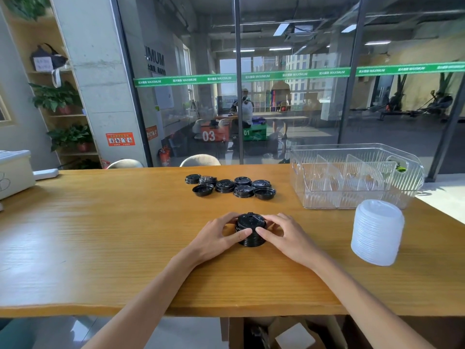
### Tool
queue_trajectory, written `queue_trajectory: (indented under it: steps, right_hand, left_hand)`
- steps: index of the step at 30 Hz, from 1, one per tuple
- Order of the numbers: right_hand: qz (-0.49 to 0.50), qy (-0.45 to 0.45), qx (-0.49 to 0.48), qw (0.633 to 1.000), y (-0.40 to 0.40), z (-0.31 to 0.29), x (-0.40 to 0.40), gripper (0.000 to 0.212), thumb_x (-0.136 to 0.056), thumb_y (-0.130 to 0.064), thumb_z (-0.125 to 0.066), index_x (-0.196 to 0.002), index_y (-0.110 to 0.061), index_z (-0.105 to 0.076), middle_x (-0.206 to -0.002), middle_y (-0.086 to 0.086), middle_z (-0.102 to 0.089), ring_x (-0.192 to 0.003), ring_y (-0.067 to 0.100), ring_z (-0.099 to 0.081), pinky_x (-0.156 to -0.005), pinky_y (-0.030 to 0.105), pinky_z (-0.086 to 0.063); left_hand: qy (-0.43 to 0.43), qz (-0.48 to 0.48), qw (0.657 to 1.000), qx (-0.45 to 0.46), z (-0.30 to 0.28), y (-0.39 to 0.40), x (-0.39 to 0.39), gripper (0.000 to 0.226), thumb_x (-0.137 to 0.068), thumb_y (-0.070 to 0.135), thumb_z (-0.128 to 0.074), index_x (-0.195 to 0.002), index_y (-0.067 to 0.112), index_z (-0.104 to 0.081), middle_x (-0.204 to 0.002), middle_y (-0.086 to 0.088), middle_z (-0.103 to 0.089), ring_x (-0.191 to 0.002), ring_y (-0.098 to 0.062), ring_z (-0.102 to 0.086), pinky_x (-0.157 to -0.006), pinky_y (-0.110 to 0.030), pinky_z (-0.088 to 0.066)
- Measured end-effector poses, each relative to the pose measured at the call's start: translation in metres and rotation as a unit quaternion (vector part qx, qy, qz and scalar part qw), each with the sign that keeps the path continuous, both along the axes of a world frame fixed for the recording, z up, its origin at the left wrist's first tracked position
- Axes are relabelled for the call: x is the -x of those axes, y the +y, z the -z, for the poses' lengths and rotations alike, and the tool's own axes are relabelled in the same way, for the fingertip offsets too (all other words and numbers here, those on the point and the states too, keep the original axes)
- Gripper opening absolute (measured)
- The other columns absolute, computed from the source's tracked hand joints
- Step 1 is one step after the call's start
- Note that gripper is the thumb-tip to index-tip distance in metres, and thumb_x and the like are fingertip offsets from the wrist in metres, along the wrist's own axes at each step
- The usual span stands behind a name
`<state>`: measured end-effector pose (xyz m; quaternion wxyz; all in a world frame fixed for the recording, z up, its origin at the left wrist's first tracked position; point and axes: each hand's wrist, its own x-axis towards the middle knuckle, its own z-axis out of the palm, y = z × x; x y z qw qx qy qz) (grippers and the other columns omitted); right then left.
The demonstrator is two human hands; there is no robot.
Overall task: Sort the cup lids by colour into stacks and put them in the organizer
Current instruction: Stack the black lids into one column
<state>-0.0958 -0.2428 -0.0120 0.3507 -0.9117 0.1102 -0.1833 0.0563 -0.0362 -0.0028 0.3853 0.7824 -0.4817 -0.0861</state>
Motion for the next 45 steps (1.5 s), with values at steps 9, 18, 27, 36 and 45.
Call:
queue_trajectory:
  steps: [9,18,27,36,45]
  right_hand:
    - [-0.014,-0.025,-0.023,0.999,0.0,-0.001,0.001,0.076,-0.085,-0.073,-0.074,-0.151,-0.043,-0.052,-0.124,-0.028,-0.056,-0.126,-0.013,-0.043,-0.099,0.018,-0.039]
    - [0.022,-0.053,-0.158,0.986,-0.021,-0.012,-0.016,0.04,-0.104,-0.053,-0.061,-0.14,-0.036,-0.062,-0.126,-0.013,-0.067,-0.096,-0.001,-0.065,-0.067,0.016,-0.052]
    - [0.137,-0.005,0.125,0.983,-0.064,-0.006,-0.093,0.049,-0.104,-0.024,-0.068,-0.151,-0.019,-0.055,-0.119,-0.003,-0.063,-0.12,0.019,-0.056,-0.09,0.035,-0.053]
    - [0.201,0.037,0.197,0.959,-0.086,-0.005,-0.12,0.046,-0.104,-0.032,-0.068,-0.149,-0.026,-0.058,-0.135,0.008,-0.062,-0.133,0.027,-0.054,-0.09,0.04,-0.057]
    - [0.218,-0.026,0.176,0.96,-0.074,-0.006,-0.12,0.015,-0.1,-0.027,-0.074,-0.114,-0.024,-0.078,-0.116,0.002,-0.067,-0.119,0.024,-0.059,-0.07,0.033,-0.049]
  left_hand:
    - [0.127,-0.052,0.987,0.084,-0.01,-0.013,-0.027,0.07,-0.098,0.082,-0.048,-0.143,0.03,-0.062,-0.125,0.018,-0.076,-0.114,0.001,-0.071,-0.103,-0.036,-0.055]
    - [0.045,-0.079,0.995,0.037,-0.027,-0.062,-0.051,0.046,-0.11,0.051,-0.054,-0.141,0.019,-0.065,-0.123,0.008,-0.074,-0.114,-0.007,-0.069,-0.104,-0.034,-0.055]
    - [0.078,-0.082,0.989,0.091,-0.003,-0.032,-0.042,0.036,-0.111,0.044,-0.055,-0.133,0.02,-0.069,-0.119,0.011,-0.077,-0.114,-0.003,-0.071,-0.108,-0.033,-0.054]
    - [0.072,-0.092,0.988,0.103,0.001,-0.001,-0.027,0.025,-0.109,0.048,-0.057,-0.123,0.035,-0.073,-0.116,0.023,-0.077,-0.116,0.006,-0.067,-0.104,-0.028,-0.052]
    - [0.088,-0.012,0.991,0.098,-0.007,0.003,-0.016,0.051,-0.096,0.066,-0.07,-0.136,0.034,-0.069,-0.135,0.02,-0.071,-0.127,0.002,-0.064,-0.111,-0.031,-0.05]
